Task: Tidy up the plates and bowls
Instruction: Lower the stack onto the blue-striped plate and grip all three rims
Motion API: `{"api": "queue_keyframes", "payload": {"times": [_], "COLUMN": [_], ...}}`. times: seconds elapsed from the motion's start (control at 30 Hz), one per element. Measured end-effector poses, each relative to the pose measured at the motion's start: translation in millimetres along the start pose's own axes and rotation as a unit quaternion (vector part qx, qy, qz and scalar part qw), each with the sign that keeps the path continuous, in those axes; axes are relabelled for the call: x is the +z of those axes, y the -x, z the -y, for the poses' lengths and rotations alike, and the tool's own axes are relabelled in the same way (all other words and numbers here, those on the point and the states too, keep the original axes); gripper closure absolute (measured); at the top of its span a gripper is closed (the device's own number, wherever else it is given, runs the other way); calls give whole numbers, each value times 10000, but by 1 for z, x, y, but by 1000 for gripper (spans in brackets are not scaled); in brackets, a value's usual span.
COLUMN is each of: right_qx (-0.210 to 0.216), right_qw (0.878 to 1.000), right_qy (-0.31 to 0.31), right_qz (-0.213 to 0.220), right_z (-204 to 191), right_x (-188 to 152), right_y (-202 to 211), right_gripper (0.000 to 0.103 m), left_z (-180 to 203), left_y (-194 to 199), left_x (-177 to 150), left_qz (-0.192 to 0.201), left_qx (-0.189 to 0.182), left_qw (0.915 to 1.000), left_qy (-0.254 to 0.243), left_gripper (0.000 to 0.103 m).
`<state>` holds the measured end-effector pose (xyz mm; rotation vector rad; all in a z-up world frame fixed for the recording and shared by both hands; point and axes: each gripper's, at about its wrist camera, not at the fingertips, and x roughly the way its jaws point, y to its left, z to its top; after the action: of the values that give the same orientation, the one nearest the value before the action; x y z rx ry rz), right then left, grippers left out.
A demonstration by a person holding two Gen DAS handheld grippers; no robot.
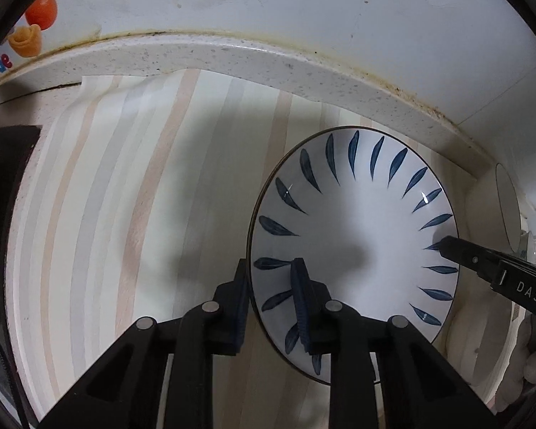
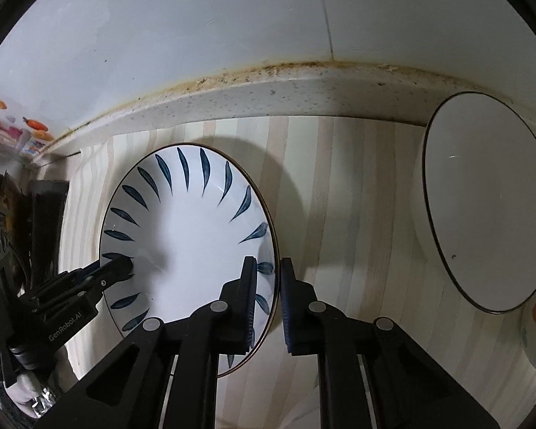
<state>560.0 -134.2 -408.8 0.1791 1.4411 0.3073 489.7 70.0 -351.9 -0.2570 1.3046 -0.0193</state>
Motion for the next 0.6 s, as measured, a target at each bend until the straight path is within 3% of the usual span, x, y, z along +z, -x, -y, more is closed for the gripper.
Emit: {"api": "queue_keyframes", "payload": {"times": [0.27,0.6], "right_qx": [32,246], "right_qw": [9998,9980], "right_qy": [163,151], "right_qz": [132,562], "right_z": [-5,-6], "right_x": [-10,-48], "right_y": [22,97], "right_gripper": [89,89], "left_z": [9,43], "left_y": [38,114], "left_x": [-19,-41], "left_qz": [316,728], "left_qx": [143,26], "left_qw": [9993,9966], "left_qy": [-171,-397], "left_gripper": [83,83]}}
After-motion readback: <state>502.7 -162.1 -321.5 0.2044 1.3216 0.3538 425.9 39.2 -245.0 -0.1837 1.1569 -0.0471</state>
